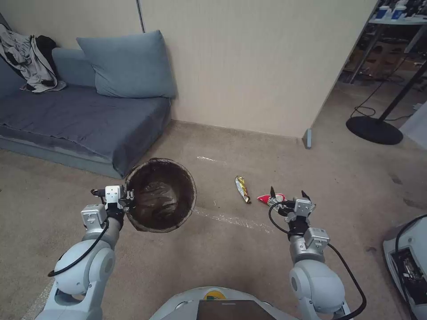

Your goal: Pick up the trash bin, then pick up the garbage from the floor and place it into the trash bin.

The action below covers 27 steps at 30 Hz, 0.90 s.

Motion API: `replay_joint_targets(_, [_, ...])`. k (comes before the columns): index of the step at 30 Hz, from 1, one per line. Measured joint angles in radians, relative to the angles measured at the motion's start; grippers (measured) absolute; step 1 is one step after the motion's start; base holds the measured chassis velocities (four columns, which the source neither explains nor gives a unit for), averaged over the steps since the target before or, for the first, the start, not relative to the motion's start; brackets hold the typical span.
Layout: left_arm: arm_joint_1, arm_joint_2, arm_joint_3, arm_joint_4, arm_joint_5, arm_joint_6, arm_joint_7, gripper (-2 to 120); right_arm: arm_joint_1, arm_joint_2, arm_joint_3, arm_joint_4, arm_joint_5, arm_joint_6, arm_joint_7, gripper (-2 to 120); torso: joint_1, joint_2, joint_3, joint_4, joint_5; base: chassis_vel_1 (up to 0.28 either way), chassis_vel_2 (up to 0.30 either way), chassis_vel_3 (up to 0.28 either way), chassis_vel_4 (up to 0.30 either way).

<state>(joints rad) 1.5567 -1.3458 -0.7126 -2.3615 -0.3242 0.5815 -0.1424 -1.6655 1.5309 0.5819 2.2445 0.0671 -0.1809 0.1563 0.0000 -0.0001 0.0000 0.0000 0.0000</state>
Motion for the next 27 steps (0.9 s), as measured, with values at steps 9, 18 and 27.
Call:
replay_joint_targets(9, [0.044,-0.023,-0.002,-0.053,0.070,-0.065,0.040,3,-0.026,-0.001,0.020,0.017,0.007,0.016,-0.001,100,0.000,0.000,0.000,0.0000,0.0000,0.000,0.000,0.000,0.000])
replay_joint_targets(18, [0.055,-0.027,0.006,-0.065,0.082,-0.054,0.036,3,-0.035,0.001,0.027,0.026,0.007,0.025,-0.002,100,0.000,0.000,0.000,0.0000,0.0000,0.000,0.000,0.000,0.000])
replay_joint_targets(27, [0.057,-0.029,0.006,-0.059,0.101,-0.058,0.028,3,-0.038,0.002,0.030,0.030,0.007,0.026,-0.003,100,0.000,0.000,0.000,0.0000,0.0000,0.000,0.000,0.000,0.000])
